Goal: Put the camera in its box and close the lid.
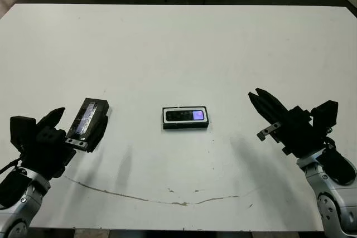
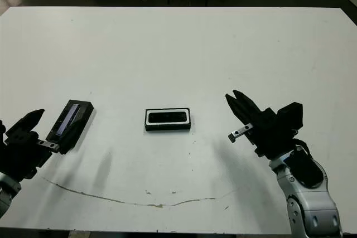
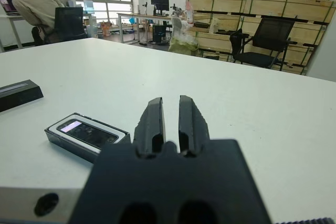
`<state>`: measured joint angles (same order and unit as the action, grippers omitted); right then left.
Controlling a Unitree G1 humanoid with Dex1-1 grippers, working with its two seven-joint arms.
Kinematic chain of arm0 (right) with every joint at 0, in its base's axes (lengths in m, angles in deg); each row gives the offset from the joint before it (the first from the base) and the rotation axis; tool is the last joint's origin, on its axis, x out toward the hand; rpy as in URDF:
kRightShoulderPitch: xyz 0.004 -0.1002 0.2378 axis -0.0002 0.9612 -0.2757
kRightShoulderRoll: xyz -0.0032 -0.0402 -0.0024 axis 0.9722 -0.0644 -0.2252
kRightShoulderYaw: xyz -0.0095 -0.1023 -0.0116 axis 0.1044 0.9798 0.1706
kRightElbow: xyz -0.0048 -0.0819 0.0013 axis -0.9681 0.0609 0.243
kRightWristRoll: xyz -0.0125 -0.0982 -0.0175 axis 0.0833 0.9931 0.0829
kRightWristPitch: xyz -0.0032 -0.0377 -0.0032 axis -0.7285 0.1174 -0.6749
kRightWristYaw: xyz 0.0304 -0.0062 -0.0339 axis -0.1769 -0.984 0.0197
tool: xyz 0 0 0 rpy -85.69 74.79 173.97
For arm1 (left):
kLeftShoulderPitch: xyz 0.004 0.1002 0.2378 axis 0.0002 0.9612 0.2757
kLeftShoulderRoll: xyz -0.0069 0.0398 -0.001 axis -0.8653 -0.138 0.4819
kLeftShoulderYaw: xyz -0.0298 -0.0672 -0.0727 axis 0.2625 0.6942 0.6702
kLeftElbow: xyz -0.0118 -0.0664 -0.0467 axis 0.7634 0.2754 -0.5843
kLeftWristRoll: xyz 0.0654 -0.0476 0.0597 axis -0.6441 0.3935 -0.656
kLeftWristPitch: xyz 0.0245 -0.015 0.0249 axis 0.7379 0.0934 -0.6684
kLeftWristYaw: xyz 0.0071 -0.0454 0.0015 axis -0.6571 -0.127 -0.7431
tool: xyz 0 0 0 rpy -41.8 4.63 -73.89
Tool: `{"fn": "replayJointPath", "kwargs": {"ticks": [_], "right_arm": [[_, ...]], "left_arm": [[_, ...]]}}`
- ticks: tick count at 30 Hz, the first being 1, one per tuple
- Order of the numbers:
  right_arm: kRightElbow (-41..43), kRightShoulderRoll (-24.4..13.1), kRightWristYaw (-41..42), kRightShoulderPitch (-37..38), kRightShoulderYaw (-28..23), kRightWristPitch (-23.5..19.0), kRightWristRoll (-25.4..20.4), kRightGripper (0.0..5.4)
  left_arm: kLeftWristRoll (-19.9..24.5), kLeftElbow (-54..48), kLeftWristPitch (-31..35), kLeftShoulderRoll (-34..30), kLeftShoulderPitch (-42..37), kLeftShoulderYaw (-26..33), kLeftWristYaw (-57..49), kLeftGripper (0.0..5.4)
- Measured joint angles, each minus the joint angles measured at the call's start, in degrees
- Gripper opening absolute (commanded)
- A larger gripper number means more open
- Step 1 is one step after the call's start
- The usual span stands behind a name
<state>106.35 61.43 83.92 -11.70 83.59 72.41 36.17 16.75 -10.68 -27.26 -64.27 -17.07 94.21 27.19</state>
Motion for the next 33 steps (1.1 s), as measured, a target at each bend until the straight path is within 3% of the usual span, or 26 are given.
{"fn": "replayJointPath", "kwargs": {"ticks": [13, 33], "right_arm": [[-0.1, 0.0, -0.7, 0.0, -0.1, -0.1, 0.1, 0.00], [2.2, -0.1, -1.5, 0.4, 0.0, 0.0, 1.3, 0.00]], "left_arm": [[-2.0, 2.4, 4.0, -2.8, -2.4, -1.3, -0.7, 5.39], [-3.9, 5.9, 3.5, -1.9, -2.4, -2.1, 0.0, 5.39]]}}
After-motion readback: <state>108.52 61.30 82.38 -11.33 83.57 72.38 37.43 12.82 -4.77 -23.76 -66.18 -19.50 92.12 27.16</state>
